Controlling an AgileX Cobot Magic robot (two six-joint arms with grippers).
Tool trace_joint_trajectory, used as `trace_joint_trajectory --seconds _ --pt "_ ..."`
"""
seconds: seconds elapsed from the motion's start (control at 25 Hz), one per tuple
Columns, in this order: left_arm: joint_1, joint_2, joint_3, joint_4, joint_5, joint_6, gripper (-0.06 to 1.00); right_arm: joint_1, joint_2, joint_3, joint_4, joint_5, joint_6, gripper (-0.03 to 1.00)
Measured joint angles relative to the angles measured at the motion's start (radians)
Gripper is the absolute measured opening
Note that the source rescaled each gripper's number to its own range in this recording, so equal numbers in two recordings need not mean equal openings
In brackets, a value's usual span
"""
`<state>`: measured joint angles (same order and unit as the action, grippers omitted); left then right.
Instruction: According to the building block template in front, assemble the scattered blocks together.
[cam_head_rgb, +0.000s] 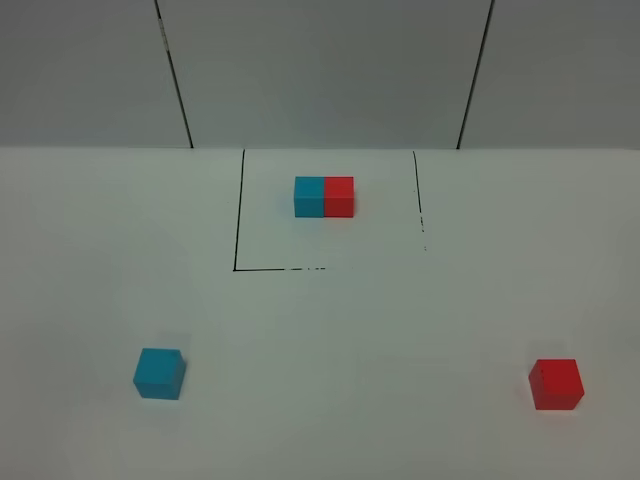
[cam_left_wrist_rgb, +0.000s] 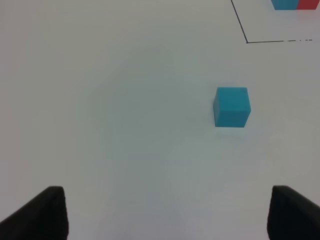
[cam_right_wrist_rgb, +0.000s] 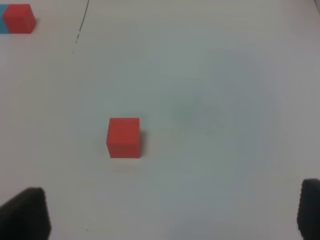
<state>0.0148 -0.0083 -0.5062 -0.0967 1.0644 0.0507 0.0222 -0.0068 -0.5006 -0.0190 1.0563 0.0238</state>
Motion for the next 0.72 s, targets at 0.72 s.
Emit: trace_joint_trajectory --seconds 0.72 --pt "0.0 0.0 0.0 0.0 0.0 0.0 0.69 0.0 0.0 0.0 0.0 0.0 0.0 1.0"
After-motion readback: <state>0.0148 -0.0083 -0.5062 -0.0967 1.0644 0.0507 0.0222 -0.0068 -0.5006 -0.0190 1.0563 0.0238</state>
